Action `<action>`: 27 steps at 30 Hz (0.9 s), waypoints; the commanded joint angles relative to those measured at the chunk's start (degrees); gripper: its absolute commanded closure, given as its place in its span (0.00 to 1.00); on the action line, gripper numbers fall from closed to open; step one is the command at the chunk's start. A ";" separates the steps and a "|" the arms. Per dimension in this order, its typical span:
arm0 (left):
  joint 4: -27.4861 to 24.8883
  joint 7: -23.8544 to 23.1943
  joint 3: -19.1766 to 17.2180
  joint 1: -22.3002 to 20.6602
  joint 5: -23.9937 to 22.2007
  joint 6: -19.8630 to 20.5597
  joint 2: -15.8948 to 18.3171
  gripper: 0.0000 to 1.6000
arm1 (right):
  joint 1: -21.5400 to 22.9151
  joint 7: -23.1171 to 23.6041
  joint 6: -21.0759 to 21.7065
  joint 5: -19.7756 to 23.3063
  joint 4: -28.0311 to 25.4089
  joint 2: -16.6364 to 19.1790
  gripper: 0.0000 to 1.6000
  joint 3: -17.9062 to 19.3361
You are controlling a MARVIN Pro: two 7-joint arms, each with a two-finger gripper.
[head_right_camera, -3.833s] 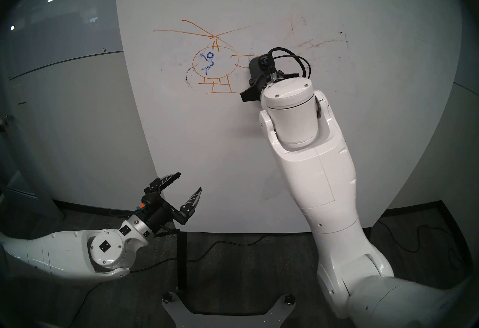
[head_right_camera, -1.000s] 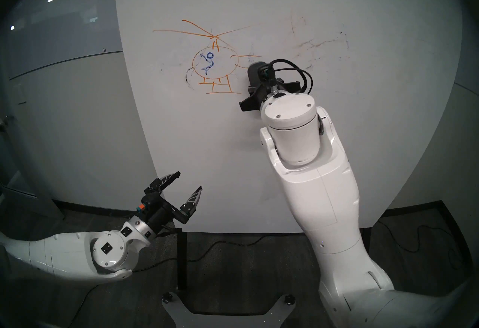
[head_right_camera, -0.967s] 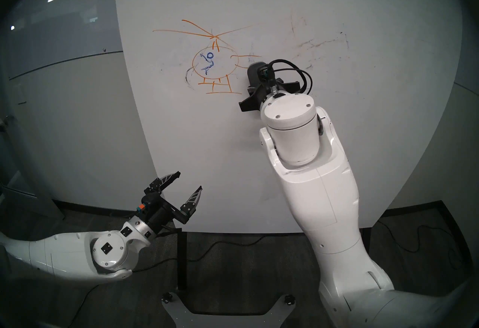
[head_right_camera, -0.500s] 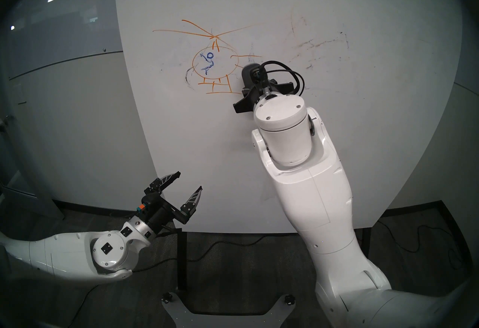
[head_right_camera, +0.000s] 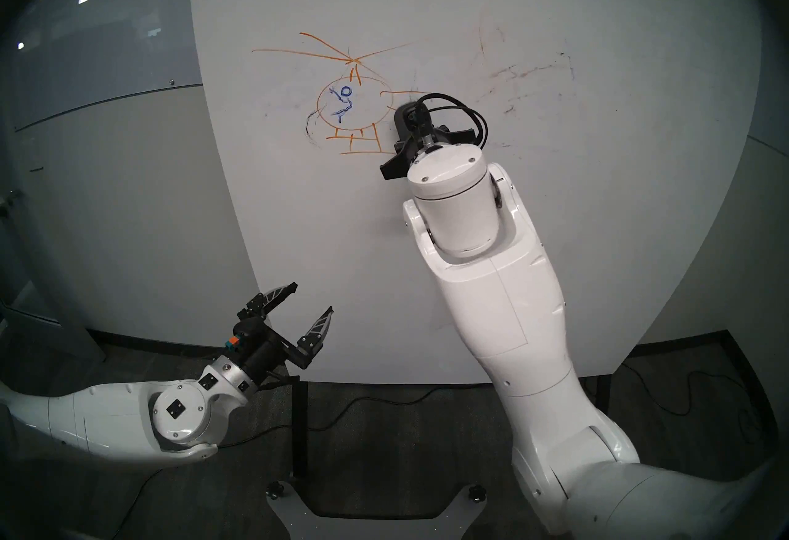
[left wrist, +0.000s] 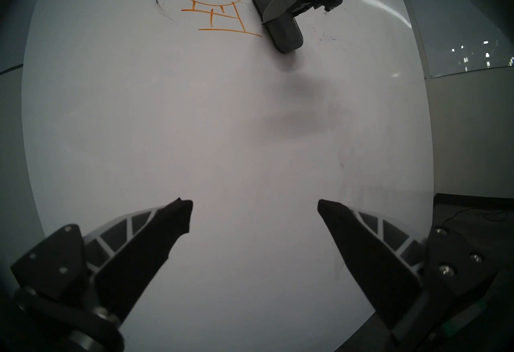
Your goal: Erase all marks on the whiteboard with the eraser
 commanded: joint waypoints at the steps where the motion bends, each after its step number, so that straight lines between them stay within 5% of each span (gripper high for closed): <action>1: -0.36 -0.01 -0.48 -0.46 0.02 -0.42 0.14 0.00 | 4.66 -0.11 -0.16 -0.02 -1.08 -2.08 1.00 0.12; 27: -0.36 0.01 -0.45 -0.48 0.04 -0.41 0.13 0.00 | 9.74 -0.50 1.47 -1.21 3.13 -5.62 1.00 -1.23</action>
